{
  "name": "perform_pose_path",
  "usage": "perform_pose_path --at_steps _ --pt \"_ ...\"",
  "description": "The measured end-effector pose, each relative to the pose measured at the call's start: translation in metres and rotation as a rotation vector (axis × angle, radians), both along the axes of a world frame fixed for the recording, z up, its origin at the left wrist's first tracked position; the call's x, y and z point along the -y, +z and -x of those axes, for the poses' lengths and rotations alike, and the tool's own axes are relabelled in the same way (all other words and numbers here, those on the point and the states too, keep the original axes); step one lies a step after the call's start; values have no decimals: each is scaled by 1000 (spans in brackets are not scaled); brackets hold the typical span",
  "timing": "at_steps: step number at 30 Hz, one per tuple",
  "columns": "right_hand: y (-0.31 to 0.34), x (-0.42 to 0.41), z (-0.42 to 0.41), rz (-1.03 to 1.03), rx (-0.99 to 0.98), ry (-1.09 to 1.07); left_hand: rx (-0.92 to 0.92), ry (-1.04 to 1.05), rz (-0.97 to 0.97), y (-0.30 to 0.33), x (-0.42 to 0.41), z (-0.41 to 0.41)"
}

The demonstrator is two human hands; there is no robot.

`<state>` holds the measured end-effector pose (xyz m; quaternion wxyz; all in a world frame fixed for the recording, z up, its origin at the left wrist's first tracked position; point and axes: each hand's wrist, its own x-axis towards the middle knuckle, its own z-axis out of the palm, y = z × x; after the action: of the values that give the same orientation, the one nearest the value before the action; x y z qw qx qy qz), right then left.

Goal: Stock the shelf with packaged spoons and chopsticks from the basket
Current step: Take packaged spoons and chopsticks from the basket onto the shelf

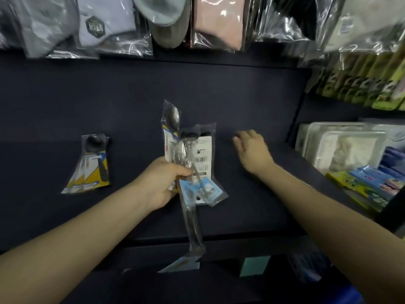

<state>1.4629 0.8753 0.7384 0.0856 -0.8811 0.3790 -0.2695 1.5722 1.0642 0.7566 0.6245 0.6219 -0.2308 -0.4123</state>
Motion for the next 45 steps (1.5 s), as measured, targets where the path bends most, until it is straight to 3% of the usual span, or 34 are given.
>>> perform_pose_path --at_steps 2,3,5,11,16,19,23,26,28,33,40,45 --pt "18 -43 -10 -515 338 234 14 -9 19 0 -1 -2" --pt "23 -60 -14 -773 398 329 24 -10 31 0 -2 -4" --pt "24 -82 -19 -995 401 439 53 3 64 0 -5 -7" --pt "14 -114 -48 -1131 568 562 248 60 158 -5 -27 -21" --pt "16 -131 -75 -1085 597 498 345 134 141 -4 -48 -36" --pt "16 -132 -91 -1113 672 456 238 159 96 0 -64 -50" --pt "16 -113 -100 -1461 753 330 5 204 67 6 -94 -81" --pt "12 -112 -107 -1662 719 417 -175 178 52 7 -113 -109" --pt "10 -121 -113 -1684 666 404 -198 169 27 6 -119 -124" --pt "13 -148 -130 -1481 362 341 -106 172 -14 9 -119 -142" --pt "17 -167 -172 -1064 380 341 8 154 -72 0 -105 -159" --pt "6 -165 -193 -710 283 284 -112 232 29 -3 -107 -164"
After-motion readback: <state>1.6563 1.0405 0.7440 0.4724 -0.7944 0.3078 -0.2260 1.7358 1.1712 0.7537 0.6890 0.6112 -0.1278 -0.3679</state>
